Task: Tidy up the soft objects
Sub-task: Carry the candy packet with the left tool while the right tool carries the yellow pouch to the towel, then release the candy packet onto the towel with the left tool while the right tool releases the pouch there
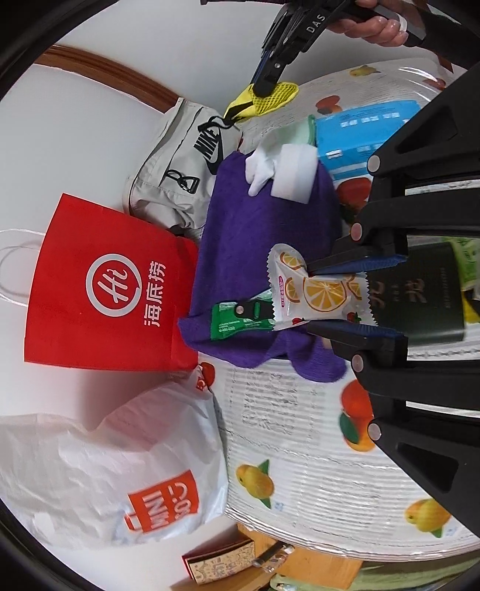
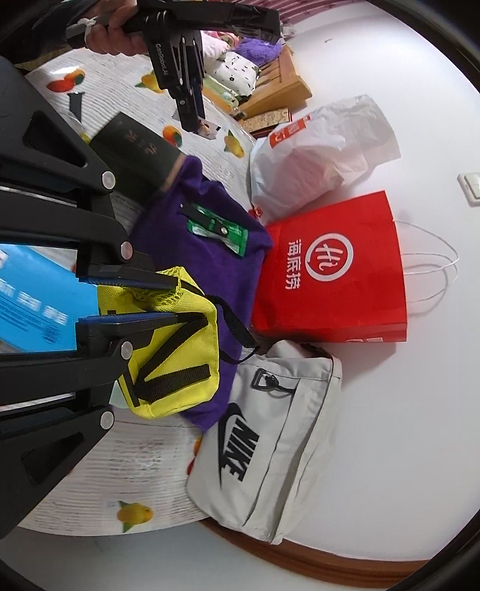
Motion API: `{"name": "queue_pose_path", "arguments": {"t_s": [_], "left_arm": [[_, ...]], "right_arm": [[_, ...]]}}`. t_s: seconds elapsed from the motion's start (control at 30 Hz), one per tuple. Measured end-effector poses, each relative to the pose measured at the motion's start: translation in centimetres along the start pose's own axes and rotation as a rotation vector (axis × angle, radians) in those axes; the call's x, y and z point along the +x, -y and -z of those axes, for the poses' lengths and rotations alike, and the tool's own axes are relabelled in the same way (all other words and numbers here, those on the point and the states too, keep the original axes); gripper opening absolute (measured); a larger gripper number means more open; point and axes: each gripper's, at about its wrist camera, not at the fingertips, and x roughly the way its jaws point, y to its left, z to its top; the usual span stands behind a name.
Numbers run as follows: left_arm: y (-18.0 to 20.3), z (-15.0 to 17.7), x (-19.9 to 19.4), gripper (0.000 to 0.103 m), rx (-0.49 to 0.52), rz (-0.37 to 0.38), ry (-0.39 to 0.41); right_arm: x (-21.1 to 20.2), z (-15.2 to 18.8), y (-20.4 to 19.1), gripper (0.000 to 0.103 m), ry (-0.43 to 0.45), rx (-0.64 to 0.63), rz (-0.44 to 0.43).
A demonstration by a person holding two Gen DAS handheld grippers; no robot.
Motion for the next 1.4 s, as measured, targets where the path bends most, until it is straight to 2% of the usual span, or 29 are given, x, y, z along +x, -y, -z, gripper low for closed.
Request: {"name": "queue_pose_path", "arguments": {"t_s": [0.23,0.6,0.87,1.17,1.27,1.37,1.4], "left_arm": [[-0.1,-2.2,2.0,0.023,-0.005,-0.016,-0.009],[-0.4,-4.4,4.6,0.023,0.003,-0.039,-0.025],[0.1,-5.2,7.9,0.023,0.011,-0.037,-0.083],[0.4,-5.4,11.8,0.024,0.01,-0.041,-0.15],[0.7,-5.6,12.6,0.024,0.016,-0.036,-0.168],[1.3,-5.8,13.1,0.024,0.032,-0.029,-0.174],[1.6,-5.9,13.3,0.024,0.036,-0.019,-0.178]], "right_arm": [[2.9,-1.8,0.9,0.012,0.0,0.016,0.002],[8.2,-3.5,2.2,0.012,-0.066,0.028,-0.009],[12.1,-3.0,2.7,0.012,-0.151,0.045,-0.009],[14.0,-2.1,4.1,0.013,-0.227,0.094,-0.02],[14.0,-2.1,4.3,0.013,-0.226,0.099,-0.031],[13.7,-2.2,4.5,0.02,-0.218,0.107,-0.057],[13.5,-2.2,4.5,0.03,-0.211,0.109,-0.062]]}}
